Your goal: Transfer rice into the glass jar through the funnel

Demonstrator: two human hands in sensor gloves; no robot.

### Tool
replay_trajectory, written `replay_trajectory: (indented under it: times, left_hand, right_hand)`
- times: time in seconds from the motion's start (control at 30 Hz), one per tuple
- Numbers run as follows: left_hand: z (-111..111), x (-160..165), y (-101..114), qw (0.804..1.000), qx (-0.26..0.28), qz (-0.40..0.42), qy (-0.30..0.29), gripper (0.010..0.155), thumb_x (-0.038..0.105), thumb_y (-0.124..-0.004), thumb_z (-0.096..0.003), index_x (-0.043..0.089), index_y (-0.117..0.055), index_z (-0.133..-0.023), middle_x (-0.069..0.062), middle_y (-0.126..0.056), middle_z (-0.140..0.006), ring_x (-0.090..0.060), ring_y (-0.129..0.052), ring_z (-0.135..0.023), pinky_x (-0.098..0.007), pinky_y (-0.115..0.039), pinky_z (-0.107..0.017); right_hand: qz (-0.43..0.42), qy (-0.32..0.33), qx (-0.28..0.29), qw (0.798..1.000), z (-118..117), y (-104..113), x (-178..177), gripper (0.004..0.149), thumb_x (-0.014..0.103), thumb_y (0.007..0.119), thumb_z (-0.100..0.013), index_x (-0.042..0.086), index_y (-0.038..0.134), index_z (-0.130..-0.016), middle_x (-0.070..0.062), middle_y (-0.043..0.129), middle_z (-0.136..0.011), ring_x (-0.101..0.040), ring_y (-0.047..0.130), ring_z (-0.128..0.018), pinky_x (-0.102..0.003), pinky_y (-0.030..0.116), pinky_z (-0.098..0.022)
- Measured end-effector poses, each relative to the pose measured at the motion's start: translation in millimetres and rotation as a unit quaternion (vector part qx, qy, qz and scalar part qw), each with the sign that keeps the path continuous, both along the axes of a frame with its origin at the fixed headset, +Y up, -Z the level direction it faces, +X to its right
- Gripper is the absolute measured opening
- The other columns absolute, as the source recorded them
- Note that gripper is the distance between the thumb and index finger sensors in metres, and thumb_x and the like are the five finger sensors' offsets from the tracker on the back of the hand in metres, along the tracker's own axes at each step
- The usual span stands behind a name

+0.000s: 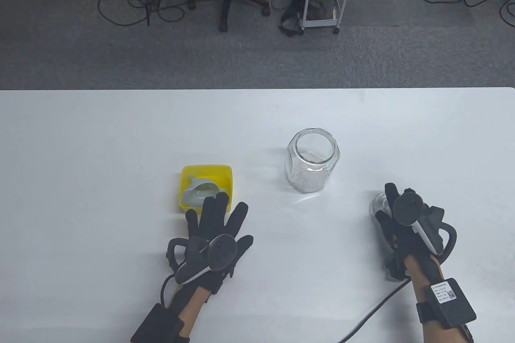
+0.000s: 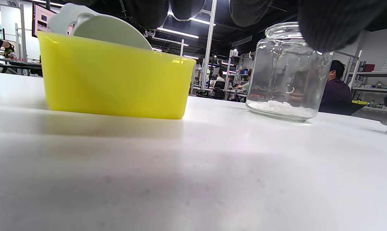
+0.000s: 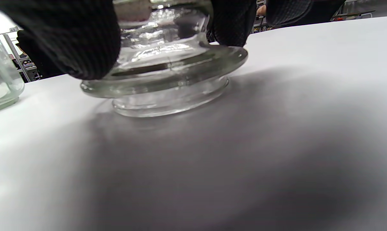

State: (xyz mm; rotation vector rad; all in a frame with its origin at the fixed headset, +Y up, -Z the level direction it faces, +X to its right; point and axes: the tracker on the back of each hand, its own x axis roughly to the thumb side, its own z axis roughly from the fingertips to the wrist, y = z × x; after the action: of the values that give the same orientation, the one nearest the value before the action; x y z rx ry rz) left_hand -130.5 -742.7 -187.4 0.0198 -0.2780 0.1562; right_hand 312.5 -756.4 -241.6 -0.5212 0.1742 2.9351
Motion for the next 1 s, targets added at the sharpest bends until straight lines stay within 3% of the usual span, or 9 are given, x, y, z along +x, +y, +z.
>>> replay_trajectory:
  times: [0.37,0.53,0.87,1.0]
  left_hand:
    - [-0.1,-0.6,0.9,1.000,0.004,0.002,0.001,0.076,0.069,-0.073,-0.0540,0.044,-0.036,-0.117,-0.016,-0.025,-0.129,-0.048,-0.036,-0.117,-0.079,-0.036,-0.072]
    - [0.0,-0.6,1.0,1.000,0.004,0.000,0.000,0.077,0.069,-0.073,-0.0537,0.043,-0.036,-0.117,-0.016,-0.024,-0.129,-0.048,-0.035,-0.118,-0.079,-0.036,-0.072]
    - [2.2,1.1,3.8,1.000,0.010,0.007,-0.010,0.078,0.070,-0.073,-0.0535,0.044,-0.036,-0.117,-0.015,-0.024,-0.130,-0.048,-0.035,-0.118,-0.079,-0.035,-0.072]
    - [2.0,2.1,2.7,1.000,0.007,0.004,-0.011,0.077,0.070,-0.073,-0.0533,0.044,-0.037,-0.117,-0.015,-0.025,-0.130,-0.047,-0.035,-0.118,-0.079,-0.035,-0.072]
  right_hand:
    - [0.015,0.026,0.022,0.999,-2.0,0.7,-3.8,0.074,0.060,0.080,-0.036,0.049,0.045,-0.100,-0.007,0.059,-0.109,-0.033,0.070,-0.095,-0.060,0.057,-0.075]
    - [-0.018,0.032,0.063,0.997,0.6,14.4,-7.1,0.074,0.058,0.082,-0.035,0.048,0.049,-0.100,-0.009,0.061,-0.108,-0.035,0.071,-0.092,-0.062,0.056,-0.074]
    - [-0.069,0.041,0.139,0.987,-7.8,85.5,-30.6,0.074,0.057,0.084,-0.036,0.046,0.049,-0.101,-0.011,0.060,-0.108,-0.037,0.069,-0.093,-0.065,0.053,-0.073]
    - [-0.062,0.066,0.166,0.982,-19.9,127.0,-59.4,0.074,0.057,0.084,-0.036,0.045,0.050,-0.101,-0.011,0.060,-0.109,-0.037,0.070,-0.093,-0.065,0.054,-0.073]
